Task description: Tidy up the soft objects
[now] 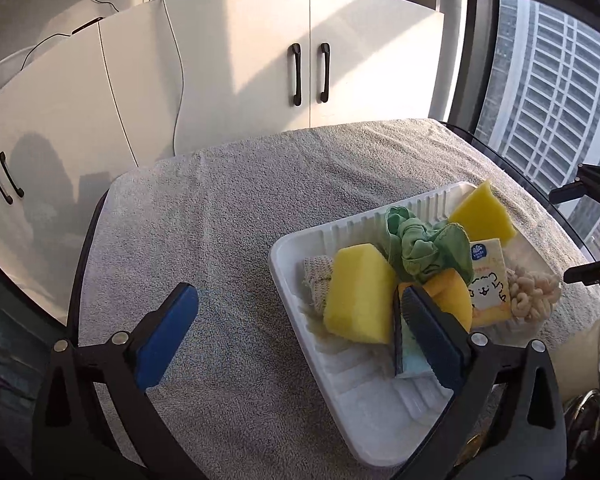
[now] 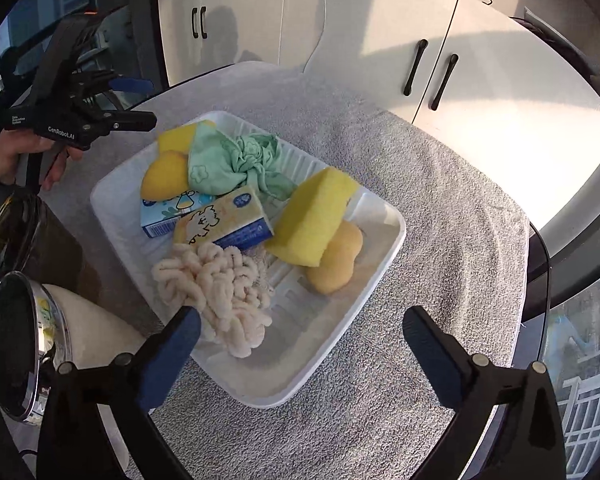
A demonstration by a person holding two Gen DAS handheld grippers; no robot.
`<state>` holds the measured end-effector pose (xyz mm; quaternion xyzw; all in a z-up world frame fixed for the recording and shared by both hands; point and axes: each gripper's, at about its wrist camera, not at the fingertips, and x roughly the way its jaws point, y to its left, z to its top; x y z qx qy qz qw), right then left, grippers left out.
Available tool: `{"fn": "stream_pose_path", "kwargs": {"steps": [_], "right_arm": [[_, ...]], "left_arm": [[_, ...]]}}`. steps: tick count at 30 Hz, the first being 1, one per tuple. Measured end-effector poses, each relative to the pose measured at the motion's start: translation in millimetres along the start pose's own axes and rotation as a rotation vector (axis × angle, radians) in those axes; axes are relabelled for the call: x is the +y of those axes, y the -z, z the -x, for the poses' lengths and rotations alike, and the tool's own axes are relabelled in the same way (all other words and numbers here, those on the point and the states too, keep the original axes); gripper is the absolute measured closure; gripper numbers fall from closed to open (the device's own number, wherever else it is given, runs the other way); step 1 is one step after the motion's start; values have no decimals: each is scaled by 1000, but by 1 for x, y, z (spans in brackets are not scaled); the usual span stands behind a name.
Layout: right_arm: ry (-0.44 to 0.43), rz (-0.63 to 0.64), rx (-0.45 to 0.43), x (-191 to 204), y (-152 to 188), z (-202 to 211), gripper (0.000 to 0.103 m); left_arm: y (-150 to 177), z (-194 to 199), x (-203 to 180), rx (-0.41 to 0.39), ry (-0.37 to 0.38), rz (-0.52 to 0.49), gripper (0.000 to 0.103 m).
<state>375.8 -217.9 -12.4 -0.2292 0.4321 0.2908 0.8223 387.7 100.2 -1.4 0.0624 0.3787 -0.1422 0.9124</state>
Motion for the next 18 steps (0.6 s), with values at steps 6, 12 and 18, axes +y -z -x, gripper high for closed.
{"fn": "stream_pose_path", "kwargs": {"steps": [6, 12, 18], "right_arm": [[38, -13, -42, -1, -2, 22, 0], [90, -76, -129, 1, 4, 65, 0], [158, -175, -249, 28, 32, 118, 0]], "left_arm": [[4, 25, 7, -31, -33, 38, 0], [20, 75, -1, -92, -116, 86, 0], [54, 142, -39, -189, -159, 84, 0]]}}
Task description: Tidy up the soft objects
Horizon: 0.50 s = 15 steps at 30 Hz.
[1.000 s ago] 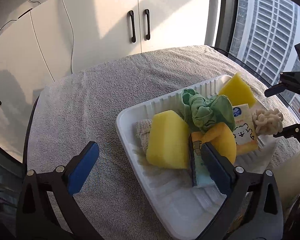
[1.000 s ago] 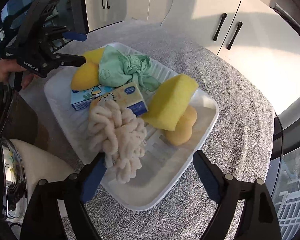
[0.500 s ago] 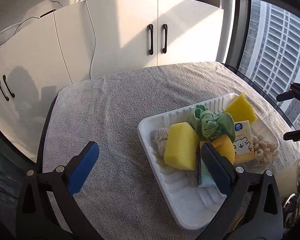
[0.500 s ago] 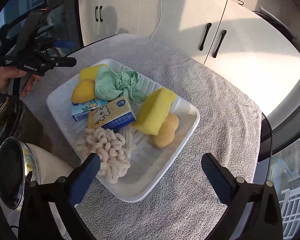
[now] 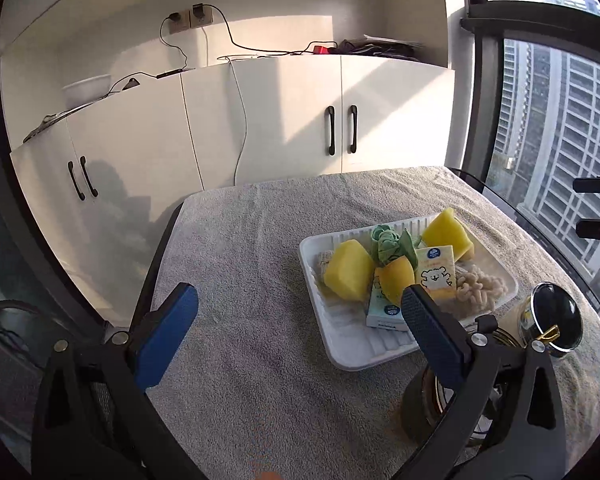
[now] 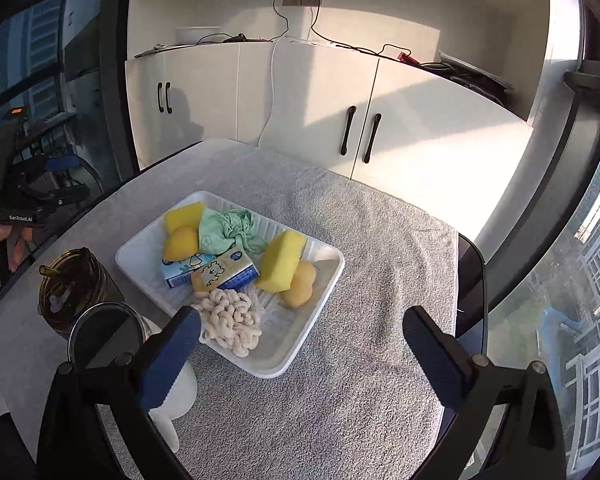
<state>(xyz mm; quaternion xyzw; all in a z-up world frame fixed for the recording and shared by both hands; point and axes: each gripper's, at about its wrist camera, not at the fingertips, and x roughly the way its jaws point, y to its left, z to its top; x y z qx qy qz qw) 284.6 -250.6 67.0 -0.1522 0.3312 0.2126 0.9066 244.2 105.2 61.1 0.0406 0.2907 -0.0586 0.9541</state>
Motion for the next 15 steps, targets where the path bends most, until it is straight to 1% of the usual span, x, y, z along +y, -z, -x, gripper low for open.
{"fn": "stream_pose_path", "kwargs": {"steps": [2, 6, 8, 11, 13, 15], "right_arm": [[-2, -61, -20, 8, 13, 17, 0], [42, -172, -31, 32, 47, 43, 0], [50, -243, -27, 43, 65, 52, 0], [94, -369, -33, 61, 89, 61, 0], [148, -404, -47, 78, 100, 62, 0], [200, -381, -71, 97, 106, 60, 0]], "left_arm": [[9, 20, -9, -7, -6, 24, 0], [30, 50, -30, 2, -37, 65, 0], [41, 65, -41, -13, -53, 85, 0], [54, 77, -57, -33, -64, 113, 0], [59, 77, -65, -24, -74, 133, 0], [62, 78, -73, -32, -95, 149, 0]]}}
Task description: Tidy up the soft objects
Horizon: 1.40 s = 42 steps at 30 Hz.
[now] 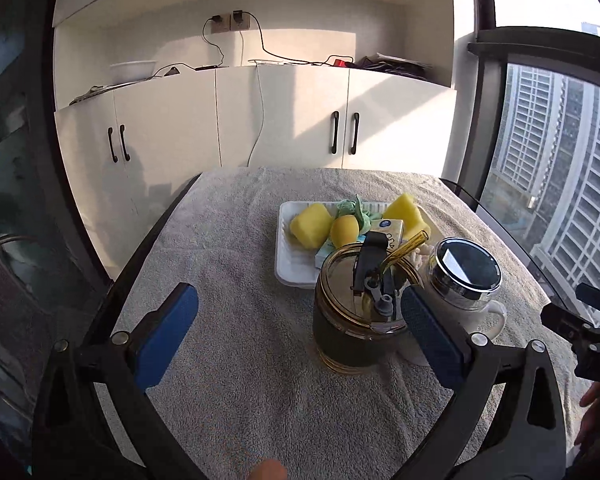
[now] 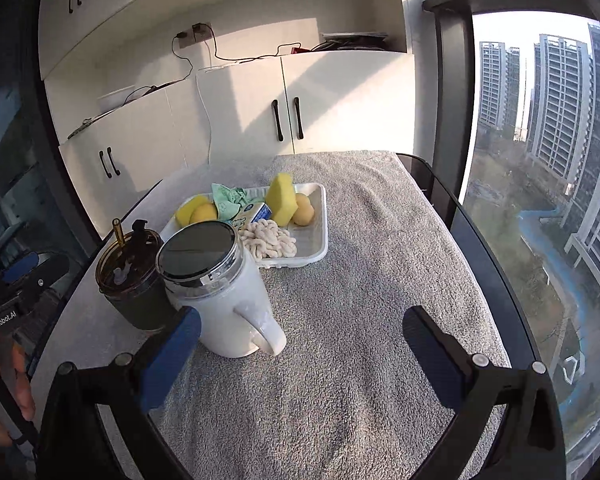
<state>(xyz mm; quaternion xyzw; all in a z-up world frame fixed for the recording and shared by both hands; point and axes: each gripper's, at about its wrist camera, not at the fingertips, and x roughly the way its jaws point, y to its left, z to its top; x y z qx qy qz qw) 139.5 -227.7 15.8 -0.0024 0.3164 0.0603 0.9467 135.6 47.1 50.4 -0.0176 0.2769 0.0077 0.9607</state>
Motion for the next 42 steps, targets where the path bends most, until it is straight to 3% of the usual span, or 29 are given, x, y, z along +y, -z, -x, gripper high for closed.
{"fn": "stream_pose_path", "kwargs": {"steps": [6, 11, 18, 24, 28, 32, 42], "right_arm": [[68, 65, -33, 35, 7, 7, 0], [93, 77, -55, 44, 11, 21, 0], [90, 60, -33, 47, 25, 23, 0], [119, 68, 18, 48, 33, 12, 0], [123, 68, 29, 48, 36, 10, 0], [142, 74, 33, 47, 36, 9, 0], [144, 73, 47, 46, 38, 6, 0]], "left_arm": [[7, 16, -23, -34, -107, -34, 0], [15, 28, -32, -26, -106, -47, 0], [22, 36, -21, 19, -86, 32, 0], [32, 35, -25, 47, -89, 22, 0], [33, 33, -27, 65, -37, 43, 0], [33, 30, -31, 74, -61, 22, 0], [37, 23, -34, 90, -40, 12, 0]]}}
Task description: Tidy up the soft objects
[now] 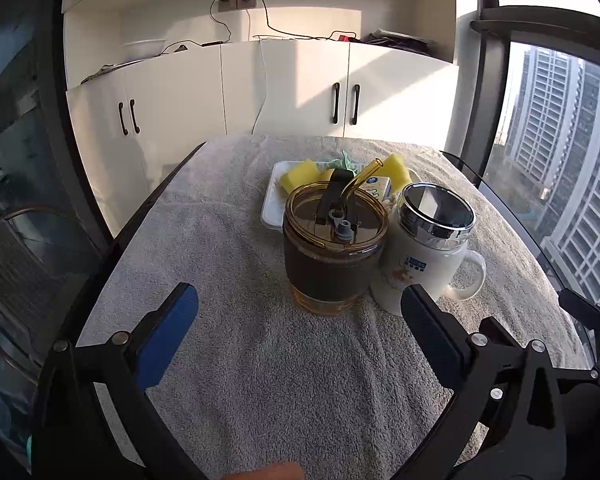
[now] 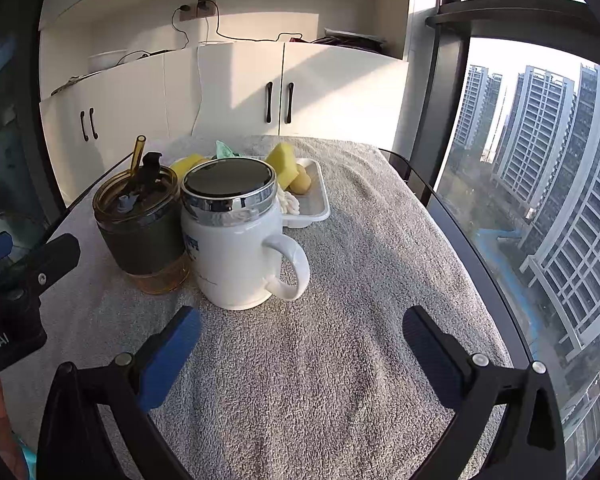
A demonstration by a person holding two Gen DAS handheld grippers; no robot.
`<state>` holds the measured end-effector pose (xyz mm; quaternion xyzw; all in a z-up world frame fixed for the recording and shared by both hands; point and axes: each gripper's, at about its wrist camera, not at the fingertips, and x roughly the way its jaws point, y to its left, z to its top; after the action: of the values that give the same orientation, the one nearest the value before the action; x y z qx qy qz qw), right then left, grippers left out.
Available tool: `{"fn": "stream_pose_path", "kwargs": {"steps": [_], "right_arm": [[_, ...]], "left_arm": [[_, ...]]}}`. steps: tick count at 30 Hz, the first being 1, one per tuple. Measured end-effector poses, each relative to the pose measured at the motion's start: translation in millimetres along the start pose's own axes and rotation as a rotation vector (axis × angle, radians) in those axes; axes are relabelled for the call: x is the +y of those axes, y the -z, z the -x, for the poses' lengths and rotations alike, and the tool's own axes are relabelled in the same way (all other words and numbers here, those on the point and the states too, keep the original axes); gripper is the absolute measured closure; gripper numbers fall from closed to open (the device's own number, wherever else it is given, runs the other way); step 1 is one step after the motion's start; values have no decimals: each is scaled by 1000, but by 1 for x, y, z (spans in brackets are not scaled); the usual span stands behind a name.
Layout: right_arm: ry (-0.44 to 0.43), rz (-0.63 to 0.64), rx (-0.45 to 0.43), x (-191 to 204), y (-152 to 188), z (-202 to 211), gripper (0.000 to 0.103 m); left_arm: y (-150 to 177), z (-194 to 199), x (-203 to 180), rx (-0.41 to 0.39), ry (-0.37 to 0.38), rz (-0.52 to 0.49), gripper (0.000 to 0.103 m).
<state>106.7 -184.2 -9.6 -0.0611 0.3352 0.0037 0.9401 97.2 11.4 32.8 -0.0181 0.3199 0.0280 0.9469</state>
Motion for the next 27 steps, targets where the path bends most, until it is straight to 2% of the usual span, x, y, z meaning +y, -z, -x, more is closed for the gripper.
{"fn": "stream_pose_path", "kwargs": {"steps": [27], "right_arm": [[2, 0, 6, 2, 1, -4, 0]], "left_arm": [[0, -6, -1, 13, -6, -6, 0]]}}
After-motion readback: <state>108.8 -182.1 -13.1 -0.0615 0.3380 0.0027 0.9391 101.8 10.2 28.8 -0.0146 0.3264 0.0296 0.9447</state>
